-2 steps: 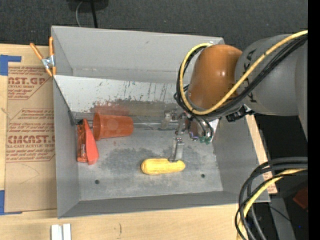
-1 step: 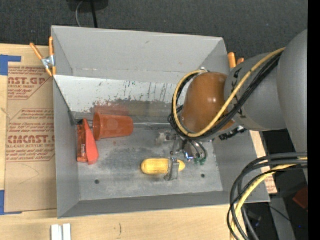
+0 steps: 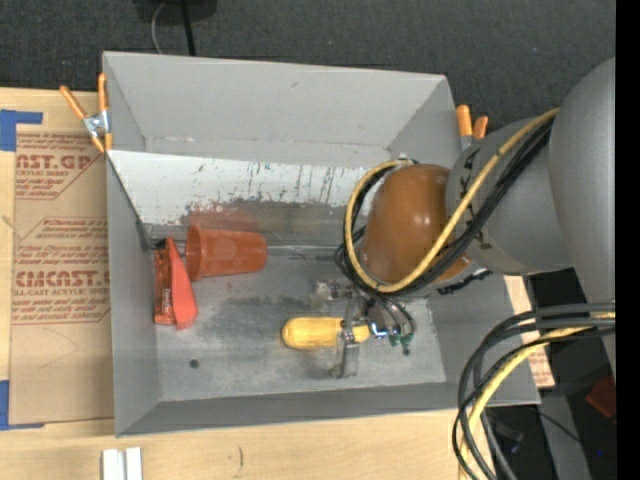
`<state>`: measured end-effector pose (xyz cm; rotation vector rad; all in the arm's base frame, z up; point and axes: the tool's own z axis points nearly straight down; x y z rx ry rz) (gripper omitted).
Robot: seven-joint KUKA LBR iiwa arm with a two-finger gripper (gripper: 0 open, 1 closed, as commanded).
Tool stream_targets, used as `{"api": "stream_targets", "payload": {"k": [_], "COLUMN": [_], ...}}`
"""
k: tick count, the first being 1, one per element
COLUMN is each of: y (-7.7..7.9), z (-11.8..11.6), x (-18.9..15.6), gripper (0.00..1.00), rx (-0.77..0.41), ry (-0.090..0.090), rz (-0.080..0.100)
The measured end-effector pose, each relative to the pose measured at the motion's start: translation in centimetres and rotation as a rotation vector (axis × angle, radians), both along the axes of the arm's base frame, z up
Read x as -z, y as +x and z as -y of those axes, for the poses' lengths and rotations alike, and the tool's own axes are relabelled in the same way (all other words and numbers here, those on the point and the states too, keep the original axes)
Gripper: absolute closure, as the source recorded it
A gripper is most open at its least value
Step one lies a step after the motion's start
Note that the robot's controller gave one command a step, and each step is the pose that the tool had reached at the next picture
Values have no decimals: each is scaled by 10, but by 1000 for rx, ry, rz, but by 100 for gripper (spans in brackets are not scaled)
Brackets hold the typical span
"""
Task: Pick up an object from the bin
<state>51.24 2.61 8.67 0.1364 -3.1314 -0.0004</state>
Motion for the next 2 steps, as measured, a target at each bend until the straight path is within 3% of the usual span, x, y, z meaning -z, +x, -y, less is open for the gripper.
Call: {"api": "stream_targets", "payload": {"k": [1, 2], "y": [2, -5], "z": [-6, -6], "x": [-19, 13], "gripper": [0, 0], "rx": [85, -15], "ry": [2, 0], "rz": [11, 2]}}
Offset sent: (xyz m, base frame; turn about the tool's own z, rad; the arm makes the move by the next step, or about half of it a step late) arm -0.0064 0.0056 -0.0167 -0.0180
